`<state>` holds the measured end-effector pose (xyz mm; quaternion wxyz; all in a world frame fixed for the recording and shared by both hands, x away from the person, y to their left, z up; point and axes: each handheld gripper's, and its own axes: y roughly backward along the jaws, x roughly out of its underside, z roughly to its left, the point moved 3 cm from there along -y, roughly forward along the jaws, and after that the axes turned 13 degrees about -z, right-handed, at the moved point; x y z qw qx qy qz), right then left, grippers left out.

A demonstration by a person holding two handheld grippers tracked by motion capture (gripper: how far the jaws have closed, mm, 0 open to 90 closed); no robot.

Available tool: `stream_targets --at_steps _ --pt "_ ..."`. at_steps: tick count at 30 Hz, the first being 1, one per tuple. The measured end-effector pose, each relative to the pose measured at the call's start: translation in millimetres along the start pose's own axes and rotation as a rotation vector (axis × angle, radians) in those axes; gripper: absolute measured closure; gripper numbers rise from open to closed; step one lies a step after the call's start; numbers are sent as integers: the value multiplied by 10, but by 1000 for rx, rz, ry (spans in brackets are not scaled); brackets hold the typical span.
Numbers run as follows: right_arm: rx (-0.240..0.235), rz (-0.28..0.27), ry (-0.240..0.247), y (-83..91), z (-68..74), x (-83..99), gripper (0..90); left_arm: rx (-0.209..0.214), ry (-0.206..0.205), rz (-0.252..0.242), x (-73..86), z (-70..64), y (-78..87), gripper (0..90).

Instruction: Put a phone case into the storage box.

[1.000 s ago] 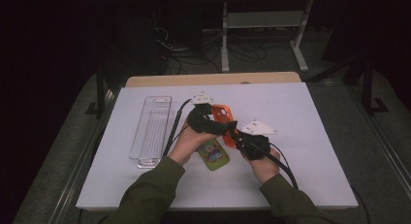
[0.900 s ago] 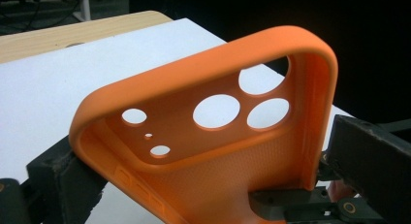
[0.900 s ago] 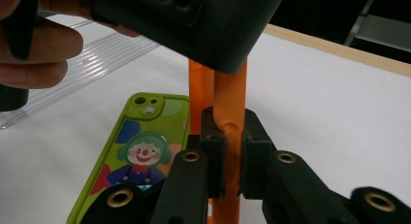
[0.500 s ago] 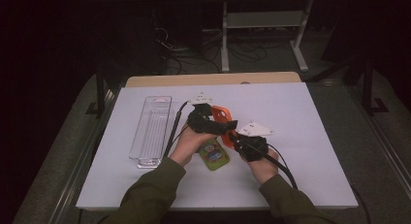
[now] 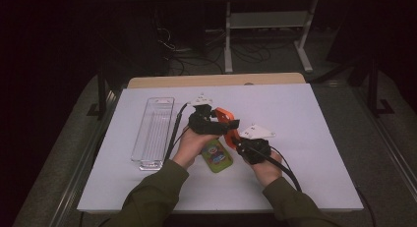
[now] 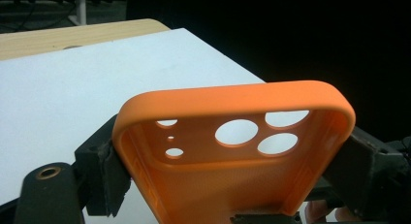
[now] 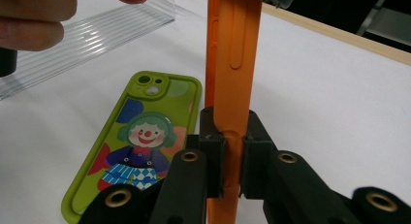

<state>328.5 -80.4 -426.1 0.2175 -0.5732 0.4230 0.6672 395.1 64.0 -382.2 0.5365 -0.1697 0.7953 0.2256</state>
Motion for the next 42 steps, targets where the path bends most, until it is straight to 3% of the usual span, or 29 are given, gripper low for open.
stream_targets --at_steps 4,6,11,18,26,31,33,37,42 --pt "-17 8 7 -4 -11 5 790 -6 7 3 5 -11 -3 159" --pt "-29 10 7 -4 -16 7 771 -13 -23 4 5 -22 -3 161" --pt "-56 -5 7 22 -49 -2 597 -23 -42 9 4 -16 0 163" --pt "-106 0 -10 109 -178 3 442 -23 -72 18 -17 19 28 163" --pt "-150 57 -48 191 -318 44 253 -17 -66 26 -38 18 60 162" --pt "-138 57 -41 274 -401 84 129 -17 -74 27 -63 32 91 162" --pt "-120 55 -29 309 -425 121 119 -16 -79 27 -74 39 104 163" --pt "-136 69 -31 373 -452 206 8 -17 -78 22 -101 43 126 162" --pt "-136 76 -20 454 -474 287 2 -17 -82 18 -138 45 152 162"
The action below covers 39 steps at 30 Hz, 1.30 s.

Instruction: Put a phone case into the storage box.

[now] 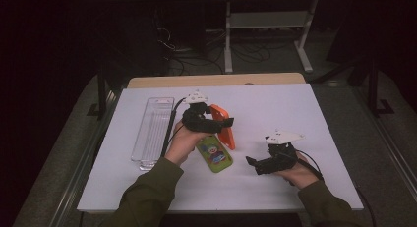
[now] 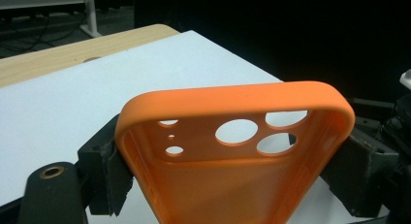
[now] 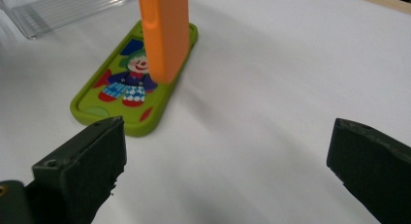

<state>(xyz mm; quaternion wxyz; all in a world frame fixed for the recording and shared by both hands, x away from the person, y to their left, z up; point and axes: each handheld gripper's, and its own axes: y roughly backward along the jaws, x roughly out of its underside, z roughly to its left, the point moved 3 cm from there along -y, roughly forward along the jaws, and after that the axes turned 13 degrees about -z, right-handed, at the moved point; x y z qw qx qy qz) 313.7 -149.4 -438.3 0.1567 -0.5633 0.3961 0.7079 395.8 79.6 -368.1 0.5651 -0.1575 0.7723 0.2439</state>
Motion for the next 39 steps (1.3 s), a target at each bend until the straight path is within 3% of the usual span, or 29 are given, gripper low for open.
stream_targets --at_steps 14,22,26,39 --pt "18 35 -13 195 -65 253 0 -11 -26 -11 -197 55 132 162" --pt "23 33 -7 166 -72 252 0 -49 -49 -25 -437 250 336 162" --pt "19 40 -6 161 -70 257 0 -85 -71 -25 -550 388 441 161" --pt "18 41 -6 158 -68 255 0 -231 -83 -54 -851 770 724 161"
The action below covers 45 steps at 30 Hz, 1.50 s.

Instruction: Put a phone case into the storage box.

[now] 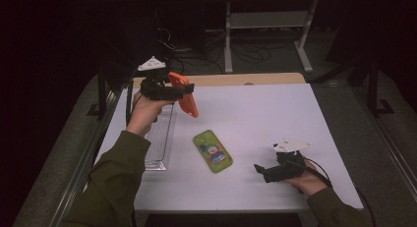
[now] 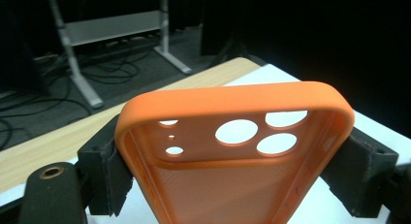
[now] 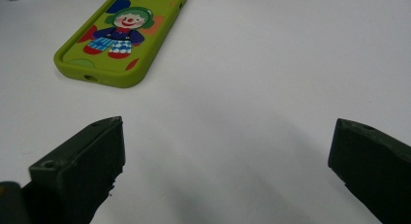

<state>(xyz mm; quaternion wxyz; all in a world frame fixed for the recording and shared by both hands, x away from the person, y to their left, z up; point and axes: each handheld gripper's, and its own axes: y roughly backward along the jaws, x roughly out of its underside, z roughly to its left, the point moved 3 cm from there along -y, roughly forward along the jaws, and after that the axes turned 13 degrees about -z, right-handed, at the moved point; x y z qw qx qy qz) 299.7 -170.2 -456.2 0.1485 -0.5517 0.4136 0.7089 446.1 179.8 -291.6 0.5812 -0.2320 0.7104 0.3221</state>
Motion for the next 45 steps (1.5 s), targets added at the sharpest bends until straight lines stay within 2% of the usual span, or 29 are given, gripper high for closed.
stream_targets --at_steps 5,17,24,28,29,31,32,33,34,40,41,43,44,45 --pt "0 0 0 3 -3 -2 0 -72 1 -1 -43 162 28 161" --pt "-5 0 -3 4 -8 -3 0 -308 6 12 18 529 28 161" --pt "-6 0 -1 8 -17 -5 0 -447 -1 60 122 707 -9 160" --pt "-6 -5 4 9 -22 -9 0 -497 -20 100 212 786 -51 160" --pt "-6 -5 4 7 -24 -11 0 -506 -2 91 236 802 -69 160" --pt "-4 -8 1 3 -27 -15 0 -525 10 106 290 840 -96 159" --pt "-4 -8 -2 0 -29 -19 0 -531 -2 120 315 858 -101 159" --pt "-5 -2 -8 -4 -27 -25 0 -540 10 110 341 869 -126 159" --pt "-7 -2 -7 -8 -28 -29 0 -550 6 129 368 889 -135 158" --pt "-3 -3 -10 -7 -31 -32 0 -581 38 147 512 953 -237 157" --pt "-1 -2 -10 -4 -34 -30 0 -580 24 168 526 962 -236 156" --pt "3 -4 -1 3 -43 -22 0 -587 40 156 560 964 -271 156" --pt "5 -4 -4 7 -41 -19 0 -590 33 176 575 970 -267 156" --pt "6 -4 -3 10 -43 -15 0 -596 30 174 591 974 -276 156"
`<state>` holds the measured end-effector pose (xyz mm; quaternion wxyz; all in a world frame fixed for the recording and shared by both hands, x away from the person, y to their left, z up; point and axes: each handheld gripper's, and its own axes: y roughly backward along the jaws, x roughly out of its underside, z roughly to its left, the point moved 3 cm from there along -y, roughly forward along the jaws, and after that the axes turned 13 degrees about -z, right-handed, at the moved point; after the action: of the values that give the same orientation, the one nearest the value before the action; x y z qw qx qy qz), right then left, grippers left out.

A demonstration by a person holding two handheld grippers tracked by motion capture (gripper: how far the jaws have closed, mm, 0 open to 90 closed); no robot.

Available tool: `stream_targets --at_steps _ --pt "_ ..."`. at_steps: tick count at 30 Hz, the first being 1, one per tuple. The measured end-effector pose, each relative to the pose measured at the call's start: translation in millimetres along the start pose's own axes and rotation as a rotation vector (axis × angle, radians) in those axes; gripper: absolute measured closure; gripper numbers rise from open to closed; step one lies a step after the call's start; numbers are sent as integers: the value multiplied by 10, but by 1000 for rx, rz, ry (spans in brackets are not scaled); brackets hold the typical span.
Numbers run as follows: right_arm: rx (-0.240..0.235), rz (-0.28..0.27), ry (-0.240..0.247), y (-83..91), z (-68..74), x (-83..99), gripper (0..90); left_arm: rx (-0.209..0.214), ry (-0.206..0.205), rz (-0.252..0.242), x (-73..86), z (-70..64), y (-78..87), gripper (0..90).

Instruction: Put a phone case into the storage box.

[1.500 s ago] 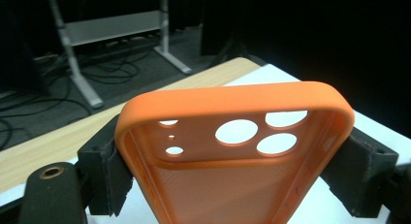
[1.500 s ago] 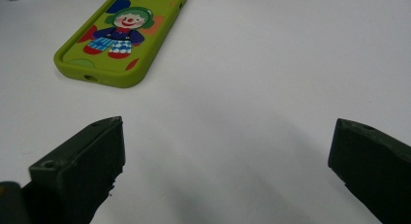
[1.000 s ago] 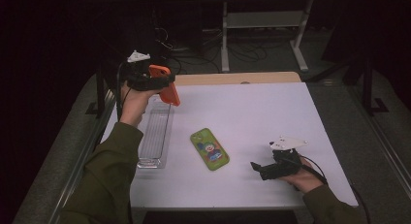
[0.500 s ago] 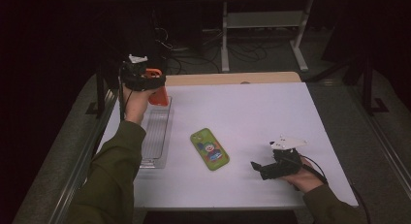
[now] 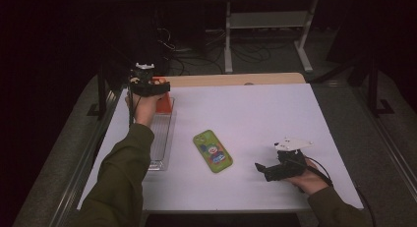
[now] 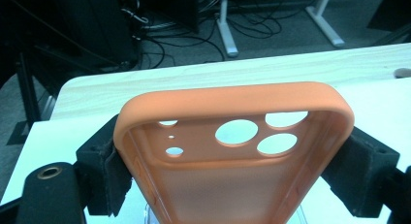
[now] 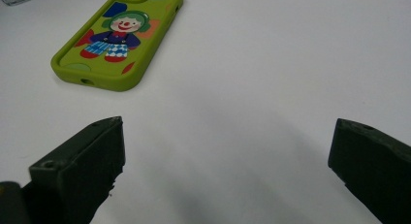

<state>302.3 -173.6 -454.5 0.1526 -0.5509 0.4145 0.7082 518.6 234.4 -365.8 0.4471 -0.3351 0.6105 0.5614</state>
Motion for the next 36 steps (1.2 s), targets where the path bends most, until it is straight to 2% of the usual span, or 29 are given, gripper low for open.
stream_targets --at_steps 2,7,8,10,12,15,17,18,22,24,32,36 --pt "3 -1 2 9 -4 2 0 -3 13 4 30 -8 -29 155" --pt "4 2 -3 35 -1 17 0 -17 13 13 74 -9 -82 153" --pt "5 -1 8 38 -9 17 0 -21 20 10 83 -14 -88 153" --pt "6 -4 1 43 -5 15 0 -26 12 18 107 -18 -102 152" --pt "9 -5 2 50 -9 17 0 -31 6 7 121 -29 -109 151" --pt "9 -5 0 61 -14 20 0 -31 -25 8 126 -56 -113 147" --pt "9 -7 3 65 -16 19 0 -42 -28 12 126 -59 -121 140" --pt "8 -5 -3 68 -8 19 0 -44 -14 17 132 -64 -133 125" --pt "10 -10 4 71 -4 21 0 -29 -1 40 157 -45 -139 22" --pt "10 -13 7 72 -7 18 0 -21 5 38 148 -33 -123 0" --pt "11 -4 -5 72 -5 15 0 24 -13 24 48 -27 41 0" --pt "9 -5 -6 65 1 16 0 64 -17 18 18 -38 144 0"
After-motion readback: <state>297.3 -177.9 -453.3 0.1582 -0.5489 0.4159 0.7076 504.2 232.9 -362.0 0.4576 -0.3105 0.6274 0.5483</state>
